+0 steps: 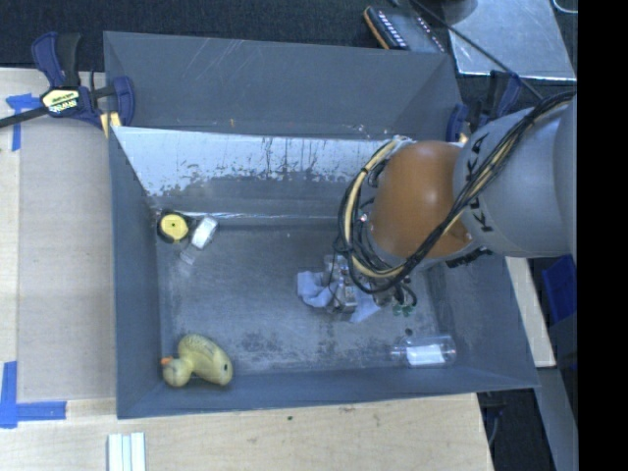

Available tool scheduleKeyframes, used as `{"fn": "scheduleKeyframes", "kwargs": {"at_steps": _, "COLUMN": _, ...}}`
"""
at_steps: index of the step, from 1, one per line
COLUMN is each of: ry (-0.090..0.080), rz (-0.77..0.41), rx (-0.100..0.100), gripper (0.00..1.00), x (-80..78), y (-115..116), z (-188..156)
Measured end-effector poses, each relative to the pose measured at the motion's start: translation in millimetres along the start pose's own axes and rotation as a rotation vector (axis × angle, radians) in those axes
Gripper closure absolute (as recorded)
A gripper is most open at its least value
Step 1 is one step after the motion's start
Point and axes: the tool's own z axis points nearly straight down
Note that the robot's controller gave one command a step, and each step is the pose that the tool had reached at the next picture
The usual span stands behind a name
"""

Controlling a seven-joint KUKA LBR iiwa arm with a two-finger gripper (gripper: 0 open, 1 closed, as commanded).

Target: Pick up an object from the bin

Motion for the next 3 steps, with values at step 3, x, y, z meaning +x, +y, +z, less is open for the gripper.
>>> {"fn": "scheduleKeyframes", "kwargs": {"at_steps": 3, "ry": 0.002, "rz": -0.011, "rx": 0.0, "gripper": 1.0, "x": 4.2, "y": -18.5, "z": -59.2}}
